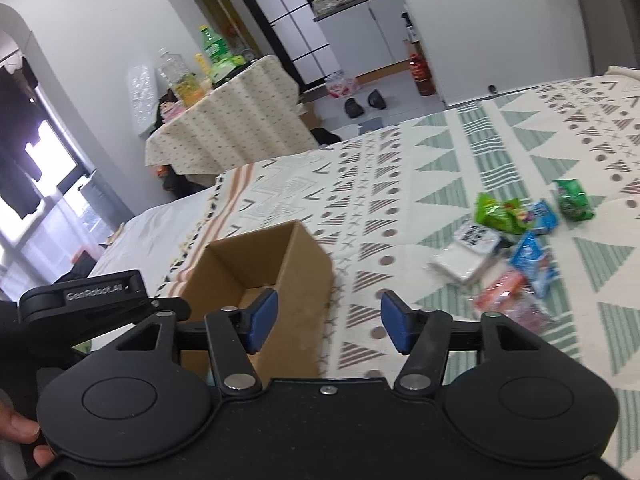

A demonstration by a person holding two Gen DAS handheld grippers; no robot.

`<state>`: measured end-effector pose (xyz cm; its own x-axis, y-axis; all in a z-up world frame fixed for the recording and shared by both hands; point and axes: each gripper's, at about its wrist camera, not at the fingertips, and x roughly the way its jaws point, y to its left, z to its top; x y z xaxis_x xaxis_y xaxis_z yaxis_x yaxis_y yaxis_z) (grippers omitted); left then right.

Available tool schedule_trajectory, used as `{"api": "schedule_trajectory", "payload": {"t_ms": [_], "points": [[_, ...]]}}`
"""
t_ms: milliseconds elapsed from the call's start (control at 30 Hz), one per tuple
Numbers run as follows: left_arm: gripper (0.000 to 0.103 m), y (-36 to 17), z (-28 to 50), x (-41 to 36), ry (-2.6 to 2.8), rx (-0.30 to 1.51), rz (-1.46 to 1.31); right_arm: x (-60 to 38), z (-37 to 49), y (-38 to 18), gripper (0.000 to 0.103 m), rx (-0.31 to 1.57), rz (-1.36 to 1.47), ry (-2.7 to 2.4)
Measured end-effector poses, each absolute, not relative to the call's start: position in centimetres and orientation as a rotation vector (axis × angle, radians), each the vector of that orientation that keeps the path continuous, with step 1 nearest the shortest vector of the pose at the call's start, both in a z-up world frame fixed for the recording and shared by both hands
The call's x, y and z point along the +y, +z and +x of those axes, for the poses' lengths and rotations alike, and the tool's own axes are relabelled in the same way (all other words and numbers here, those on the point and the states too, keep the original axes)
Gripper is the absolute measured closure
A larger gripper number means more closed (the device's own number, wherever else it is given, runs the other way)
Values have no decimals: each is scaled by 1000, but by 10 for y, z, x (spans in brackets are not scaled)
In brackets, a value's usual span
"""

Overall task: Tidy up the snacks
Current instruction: 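Carry both snacks into the cardboard box and open both tools to release, then move left tool back to the pile and grasp the red candy bar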

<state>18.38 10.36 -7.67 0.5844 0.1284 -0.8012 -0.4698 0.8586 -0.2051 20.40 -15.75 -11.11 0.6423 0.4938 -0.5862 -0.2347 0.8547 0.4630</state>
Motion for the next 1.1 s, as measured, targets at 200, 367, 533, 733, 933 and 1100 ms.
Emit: {"api": "schedule_trajectory", "payload": {"t_ms": [200,367,533,733,933,1100], "points": [[3,-75,182,81,324,880,-398,-184,203,-111,37,786,368,384],[0,-74,180,61,284,866,-385,-206,201,-110,27,787,367,350],[0,-77,180,43,249,878,-378,-219,200,-111,26,794,358,316],[0,-80,180,23,192,891,-375,-245,198,-111,25,810,403,297],[0,-85,181,0,147,933,-378,-265,196,-114,26,834,424,275],[0,-91,182,-17,135,947,-354,-278,194,-123,29,858,452,244]]}}
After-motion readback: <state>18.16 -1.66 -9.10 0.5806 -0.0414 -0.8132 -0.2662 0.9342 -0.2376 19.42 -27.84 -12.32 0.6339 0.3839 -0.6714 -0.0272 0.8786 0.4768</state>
